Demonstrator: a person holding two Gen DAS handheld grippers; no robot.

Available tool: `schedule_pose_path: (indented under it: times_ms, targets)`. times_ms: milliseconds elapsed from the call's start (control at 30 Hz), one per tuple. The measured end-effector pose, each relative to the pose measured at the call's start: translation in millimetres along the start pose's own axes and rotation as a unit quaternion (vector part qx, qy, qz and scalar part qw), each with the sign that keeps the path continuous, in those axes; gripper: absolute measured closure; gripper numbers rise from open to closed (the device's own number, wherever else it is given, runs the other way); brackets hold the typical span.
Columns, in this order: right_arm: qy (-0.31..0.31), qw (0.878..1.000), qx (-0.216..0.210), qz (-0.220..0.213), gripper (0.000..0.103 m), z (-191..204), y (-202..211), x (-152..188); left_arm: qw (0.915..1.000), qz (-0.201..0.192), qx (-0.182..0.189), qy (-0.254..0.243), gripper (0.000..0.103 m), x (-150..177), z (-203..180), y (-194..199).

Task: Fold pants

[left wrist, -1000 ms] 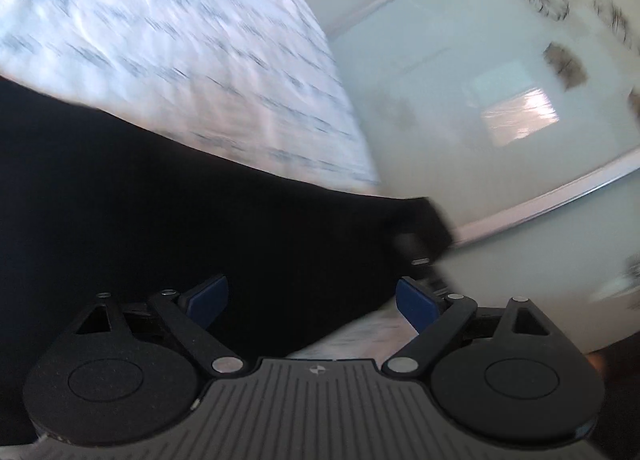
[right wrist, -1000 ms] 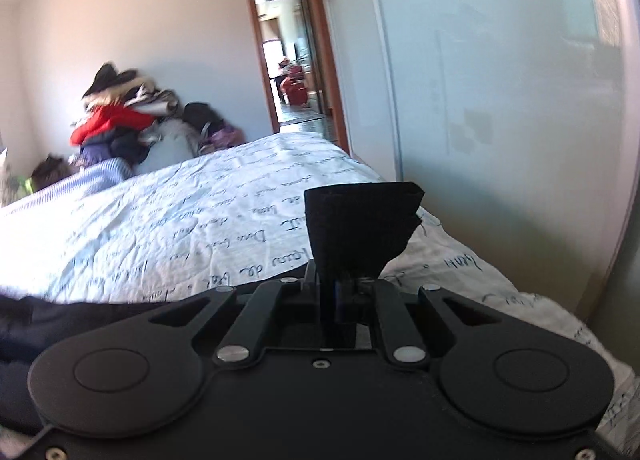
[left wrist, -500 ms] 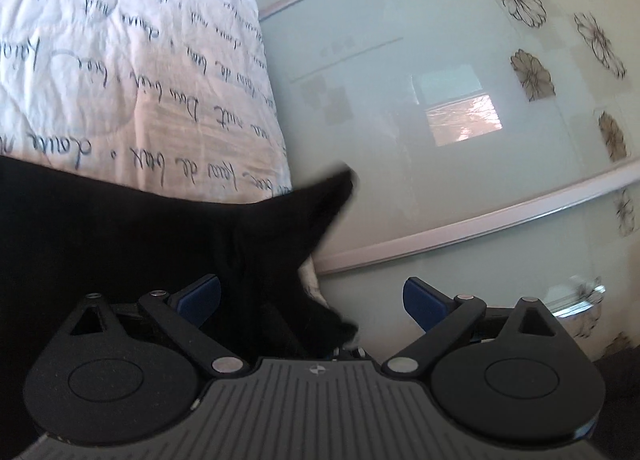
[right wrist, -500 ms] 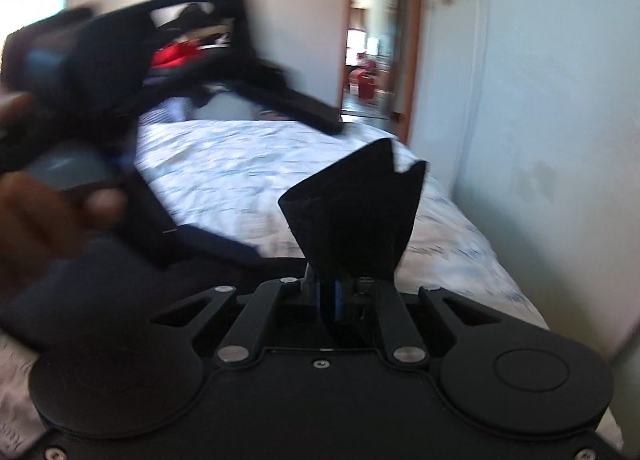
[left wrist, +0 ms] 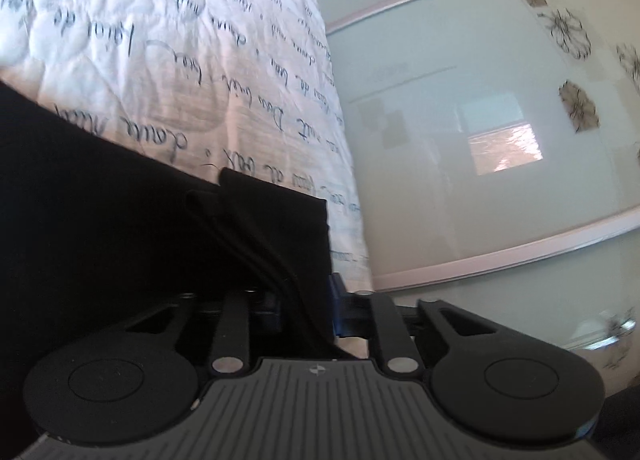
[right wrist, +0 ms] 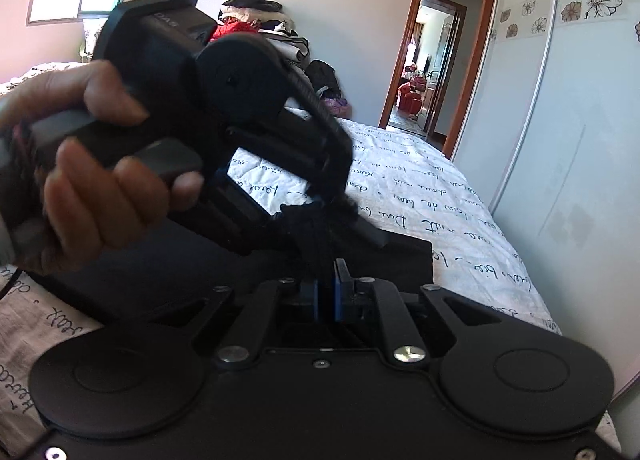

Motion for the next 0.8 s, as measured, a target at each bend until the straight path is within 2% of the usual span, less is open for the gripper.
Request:
schedule_pose_path:
  times_ms: [33,100,133,200,367,467,600,733,800]
  targets:
    - [0.0,1.0,-0.002,-0.001,0.082,1,-1,-1,0.9999,-0.007,-0.006,-0.01,0.087,1,1,1]
    - [0.004,1.0,-0.006,0.0,0.081,5,-5,-3,0.9993,-0.02,-0.015,-0.029,0.09,2,0,5]
    - [0.007,1.0,-0.004,0.001,0.083,8,-9,-5,0.9987,-0.027,-0.02,-0.038,0.09,2,0,7]
    - [0.011,1.0,0.002,-0.003,0.093,10,-7,-9,0.9973,-0.038,-0.028,-0.057,0.09,3,1,14]
    - [0.029,0.999,-0.006,-0.023,0.094,27,-5,-23,0.9932,-0.064,-0.038,-0.09,0.09,3,3,44]
    - [0.042,0.998,-0.022,-0.038,0.095,43,-3,-33,0.9884,-0.089,-0.066,-0.104,0.09,0,11,66]
    - [0.051,0.996,-0.056,-0.056,0.095,69,-5,-47,0.9789,-0.124,-0.105,-0.124,0.091,-4,25,99]
    - [0.056,0.991,-0.093,-0.073,0.095,98,-8,-63,0.9639,-0.159,-0.152,-0.15,0.093,-9,39,128]
    - [0.061,0.989,-0.108,-0.079,0.095,113,-9,-70,0.9589,-0.168,-0.17,-0.153,0.093,-13,49,139]
Point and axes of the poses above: each gripper's, at about its wrist camera, not at the fingertips, and y roughly against the way its jaws point, z to its left, x to its underside, the point moved 8 cm from there along -y, roughly the way its jaws point, and after that the axes turned 14 degrees about y, right-handed, at the moved point
